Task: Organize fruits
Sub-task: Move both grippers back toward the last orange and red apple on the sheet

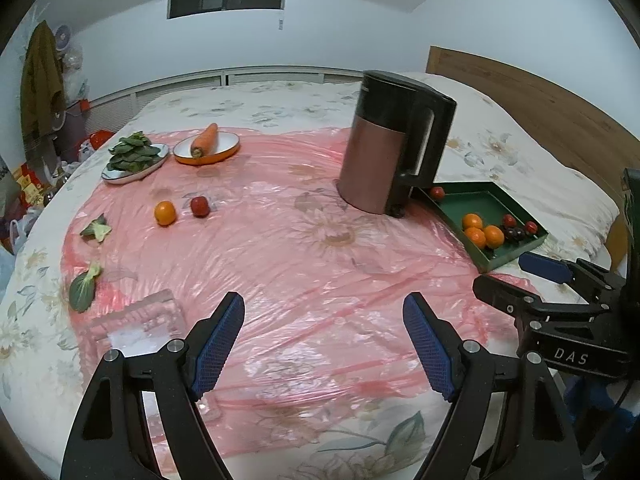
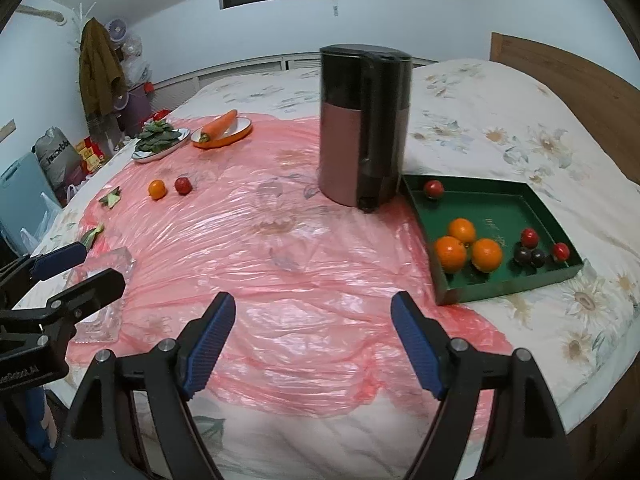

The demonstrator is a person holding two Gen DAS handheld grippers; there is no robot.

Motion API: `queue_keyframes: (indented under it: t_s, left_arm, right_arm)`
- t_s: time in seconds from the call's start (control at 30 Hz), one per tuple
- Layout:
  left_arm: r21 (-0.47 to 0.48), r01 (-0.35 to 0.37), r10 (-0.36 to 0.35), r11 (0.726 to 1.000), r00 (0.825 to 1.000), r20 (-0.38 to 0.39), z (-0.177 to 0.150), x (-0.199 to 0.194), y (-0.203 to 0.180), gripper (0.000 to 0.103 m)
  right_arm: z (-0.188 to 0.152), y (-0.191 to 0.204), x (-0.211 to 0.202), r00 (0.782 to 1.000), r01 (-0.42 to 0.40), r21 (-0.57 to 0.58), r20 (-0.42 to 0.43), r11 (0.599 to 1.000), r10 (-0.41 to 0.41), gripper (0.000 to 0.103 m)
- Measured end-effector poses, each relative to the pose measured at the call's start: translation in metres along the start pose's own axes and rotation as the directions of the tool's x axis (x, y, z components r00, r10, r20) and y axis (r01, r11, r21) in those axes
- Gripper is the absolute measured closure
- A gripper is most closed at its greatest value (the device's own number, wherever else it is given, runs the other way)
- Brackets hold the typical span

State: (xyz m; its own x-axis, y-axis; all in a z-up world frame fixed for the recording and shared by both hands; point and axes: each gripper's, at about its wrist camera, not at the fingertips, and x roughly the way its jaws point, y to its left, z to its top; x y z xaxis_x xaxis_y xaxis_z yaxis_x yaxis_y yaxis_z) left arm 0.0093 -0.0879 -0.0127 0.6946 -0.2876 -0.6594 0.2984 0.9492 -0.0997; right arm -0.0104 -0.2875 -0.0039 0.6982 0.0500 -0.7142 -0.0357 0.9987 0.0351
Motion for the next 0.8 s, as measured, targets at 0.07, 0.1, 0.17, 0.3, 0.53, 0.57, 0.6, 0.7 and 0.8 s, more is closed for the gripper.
queue_keyframes:
  t_s: [0.07,0.1,0.17,0.3,0.53,0.57,0.6,0.7,0.8]
  left_arm:
    - [-0.009,-0.008,0.008,1.000,1.000,0.000,-0.002,-0.001,0.005,0.026]
    - [-0.016,-0.014,0.014,1.000,1.000,-0.001,-0.003,-0.001,0.008,0.026]
    - [-0.022,-0.020,0.020,1.000,1.000,-0.002,-0.004,-0.002,0.013,0.026]
    - [-0.039,-0.041,0.041,0.998,0.999,0.000,-0.006,-0.004,0.024,0.026]
    - [-0.063,-0.070,0.070,0.996,0.998,0.004,-0.009,-0.006,0.043,0.026]
    - [-0.064,-0.073,0.073,0.995,0.997,0.004,-0.009,-0.006,0.044,0.026]
    - [-0.064,-0.077,0.077,0.995,0.997,0.005,-0.009,-0.007,0.047,0.026]
    - [-0.060,-0.098,0.099,0.993,0.995,0.006,-0.007,-0.008,0.057,0.026]
    - [-0.081,-0.119,0.119,0.990,0.993,-0.004,-0.002,-0.006,0.081,0.026]
  right_arm:
    - [0.000,0.005,0.002,1.000,-0.005,-0.006,-0.005,1.000,0.005,0.000]
    - [0.000,0.008,0.003,1.000,-0.007,-0.010,-0.007,1.000,0.007,0.000]
    - [-0.001,0.016,0.005,1.000,-0.013,-0.022,-0.013,1.000,0.013,0.000]
    - [-0.002,0.028,0.011,0.999,-0.025,-0.042,-0.023,0.999,0.024,0.000]
    - [-0.003,0.041,0.015,0.999,-0.038,-0.057,-0.032,0.998,0.036,0.000]
    - [-0.003,0.043,0.017,0.999,-0.041,-0.058,-0.034,0.997,0.039,0.000]
    - [-0.002,0.045,0.018,0.998,-0.045,-0.061,-0.035,0.997,0.042,0.000]
    - [0.000,0.053,0.022,0.997,-0.065,-0.074,-0.043,0.995,0.062,0.000]
    - [0.006,0.065,0.029,0.996,-0.086,-0.103,-0.042,0.991,0.082,0.000]
